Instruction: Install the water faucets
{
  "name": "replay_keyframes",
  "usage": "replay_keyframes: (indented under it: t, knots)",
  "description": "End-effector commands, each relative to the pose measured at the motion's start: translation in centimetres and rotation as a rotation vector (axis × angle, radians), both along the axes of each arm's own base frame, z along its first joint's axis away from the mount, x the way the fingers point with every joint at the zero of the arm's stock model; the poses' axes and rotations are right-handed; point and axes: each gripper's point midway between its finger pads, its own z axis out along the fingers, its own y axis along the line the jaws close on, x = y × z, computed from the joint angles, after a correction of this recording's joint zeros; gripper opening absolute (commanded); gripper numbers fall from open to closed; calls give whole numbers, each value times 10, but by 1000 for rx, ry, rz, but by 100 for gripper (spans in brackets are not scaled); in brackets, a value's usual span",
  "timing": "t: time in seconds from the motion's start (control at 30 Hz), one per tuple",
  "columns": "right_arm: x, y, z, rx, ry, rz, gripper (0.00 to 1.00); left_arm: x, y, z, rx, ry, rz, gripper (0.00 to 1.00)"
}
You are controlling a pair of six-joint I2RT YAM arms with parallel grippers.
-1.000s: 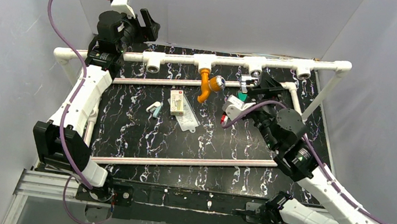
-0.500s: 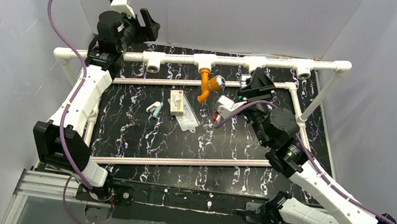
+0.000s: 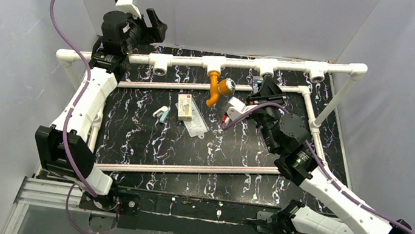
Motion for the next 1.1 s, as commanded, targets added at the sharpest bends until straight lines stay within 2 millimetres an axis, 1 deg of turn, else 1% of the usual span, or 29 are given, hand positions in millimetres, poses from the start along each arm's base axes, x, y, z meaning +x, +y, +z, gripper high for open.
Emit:
replay_keyframes:
  t: [0.0, 0.17, 0.3, 0.43, 0.6, 0.8, 0.93, 1.07]
  knots:
    - [-5, -1, 11, 292, 13, 19, 1, -32, 11, -179, 57, 532, 7, 78]
    - [-4, 0, 5, 578, 102, 40, 1, -31, 12, -179, 58, 532, 8, 78]
    - [-6, 1, 13, 874, 172, 81, 1, -31, 12, -179, 58, 533, 10, 78]
    - [-8, 3, 16, 1136, 257, 119, 1, -31, 12, -178, 57, 531, 10, 78]
    - [-9, 9, 15, 1403, 354, 153, 1, -32, 12, -177, 54, 528, 6, 78]
    - [-11, 0, 15, 1658, 399, 145, 1, -32, 12, -176, 53, 526, 5, 78]
    - [-11, -3, 10, 1755, 421, 134, 1, -32, 12, -175, 46, 525, 4, 78]
    - [-12, -2, 8, 1811, 437, 146, 1, -31, 13, -175, 41, 524, 5, 78]
